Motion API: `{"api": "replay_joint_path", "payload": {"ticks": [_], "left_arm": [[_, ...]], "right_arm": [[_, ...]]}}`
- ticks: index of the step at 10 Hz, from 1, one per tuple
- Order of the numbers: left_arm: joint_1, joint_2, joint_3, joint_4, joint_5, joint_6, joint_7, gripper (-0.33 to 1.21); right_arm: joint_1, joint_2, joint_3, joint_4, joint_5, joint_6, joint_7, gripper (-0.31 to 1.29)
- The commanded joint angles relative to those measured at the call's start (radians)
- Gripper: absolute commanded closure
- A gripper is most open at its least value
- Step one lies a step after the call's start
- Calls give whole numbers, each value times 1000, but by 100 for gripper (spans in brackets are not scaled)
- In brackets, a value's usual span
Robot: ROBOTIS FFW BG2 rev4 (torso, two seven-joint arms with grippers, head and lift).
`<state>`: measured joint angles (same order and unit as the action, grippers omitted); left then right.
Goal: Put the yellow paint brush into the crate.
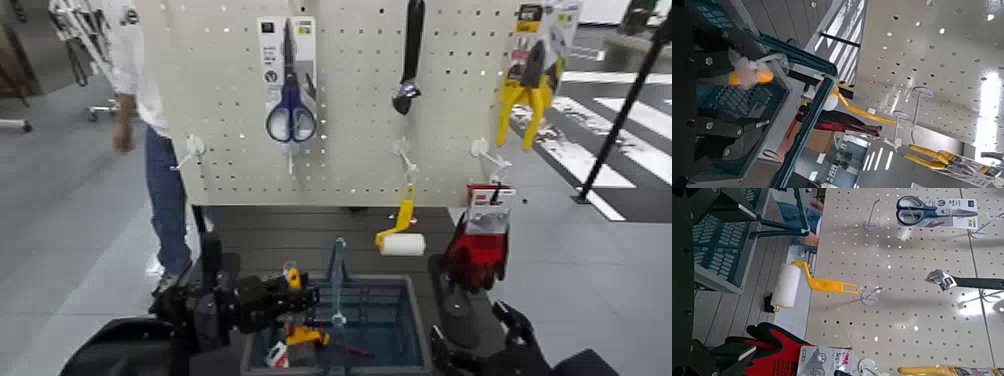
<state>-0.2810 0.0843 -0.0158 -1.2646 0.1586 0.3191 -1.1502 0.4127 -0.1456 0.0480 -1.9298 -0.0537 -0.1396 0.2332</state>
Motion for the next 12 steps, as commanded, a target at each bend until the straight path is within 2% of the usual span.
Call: {"api": "replay_joint_path", "payload": {"ticks": [1, 6, 8, 10, 12], "left_arm": [[-1, -1, -4, -10, -5, -6, 3, -4], [14, -4, -7, -62, -13, -11, 17, -4], [68, -8, 10, -171, -40, 11, 50, -4], [155, -11, 31, -317, -47, 8, 156, -2], [215, -18, 50, -414, -90, -6, 222, -1]], "right_arm": [[2, 0, -2, -2, 0, -2, 0, 14], [5, -6, -5, -5, -3, -5, 2, 14], [8, -6, -8, -8, -3, -8, 0, 14], [12, -6, -11, -11, -3, -8, 0, 14], [18, -8, -16, -15, -6, -11, 2, 14]]}}
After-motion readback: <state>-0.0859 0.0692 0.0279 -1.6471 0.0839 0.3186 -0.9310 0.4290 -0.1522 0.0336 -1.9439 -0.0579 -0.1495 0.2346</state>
